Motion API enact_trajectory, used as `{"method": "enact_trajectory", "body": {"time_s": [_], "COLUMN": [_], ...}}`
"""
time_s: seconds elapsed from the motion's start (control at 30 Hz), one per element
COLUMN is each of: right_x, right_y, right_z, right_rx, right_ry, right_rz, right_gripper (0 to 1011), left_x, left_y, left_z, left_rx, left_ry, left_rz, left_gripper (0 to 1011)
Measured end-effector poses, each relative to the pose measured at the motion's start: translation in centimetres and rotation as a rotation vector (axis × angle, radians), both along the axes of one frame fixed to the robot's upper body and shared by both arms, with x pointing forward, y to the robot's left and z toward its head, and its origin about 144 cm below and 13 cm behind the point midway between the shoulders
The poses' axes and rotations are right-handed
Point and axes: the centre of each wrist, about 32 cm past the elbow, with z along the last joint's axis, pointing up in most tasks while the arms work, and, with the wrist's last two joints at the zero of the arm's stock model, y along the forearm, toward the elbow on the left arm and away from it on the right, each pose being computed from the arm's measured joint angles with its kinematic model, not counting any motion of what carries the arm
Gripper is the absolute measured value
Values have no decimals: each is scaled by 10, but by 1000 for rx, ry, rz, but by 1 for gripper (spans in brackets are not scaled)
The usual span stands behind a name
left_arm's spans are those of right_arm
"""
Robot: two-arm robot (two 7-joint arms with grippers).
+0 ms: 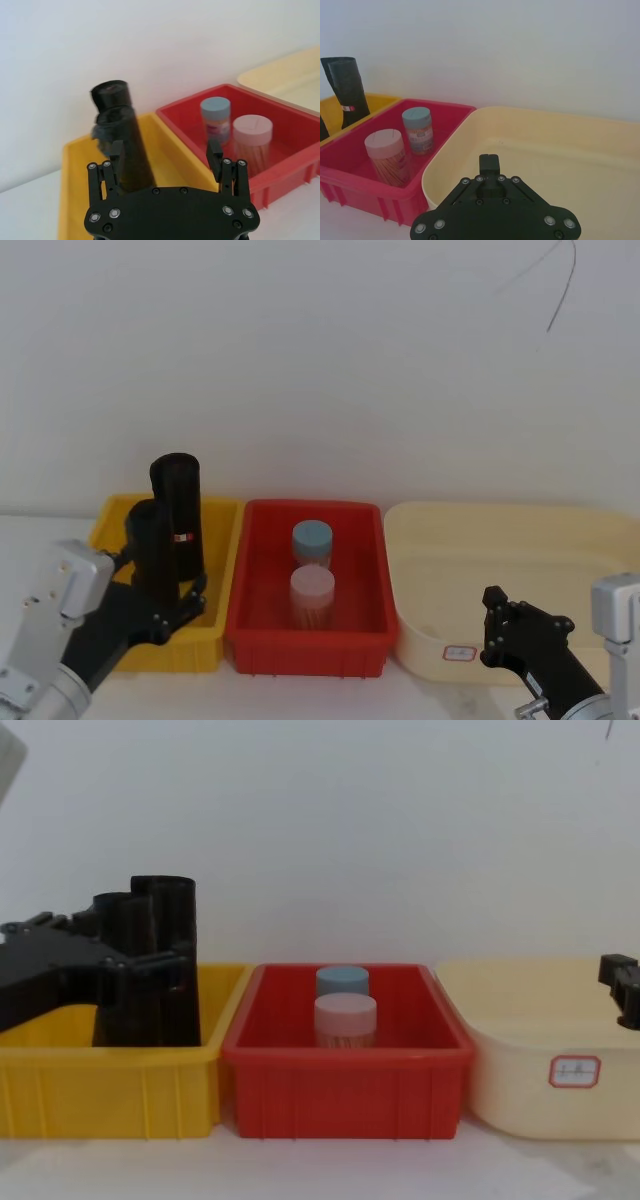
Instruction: Pick up the garbage bag with the one hand and transfer it to the other hand.
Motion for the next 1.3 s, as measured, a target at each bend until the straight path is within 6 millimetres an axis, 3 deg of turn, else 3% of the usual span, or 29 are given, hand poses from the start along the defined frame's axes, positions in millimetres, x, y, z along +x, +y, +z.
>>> {"method": "enact_trajectory", "body": {"time_s": [0.6, 1.3], "right_x": [0, 0], "right_y": [0, 0], "right_z": [0, 0], "right_rx": [0, 0], "right_ry": [0, 0], "right_rz": [0, 0], "right_gripper": [0, 0], "left_x": [-2, 29], "left_y": [17, 11], "left_z": [-5, -13], "left_rx": [-18, -23], "left_ry": [23, 60], "left_rz": [119, 99], "left_gripper": [1001, 1001]}}
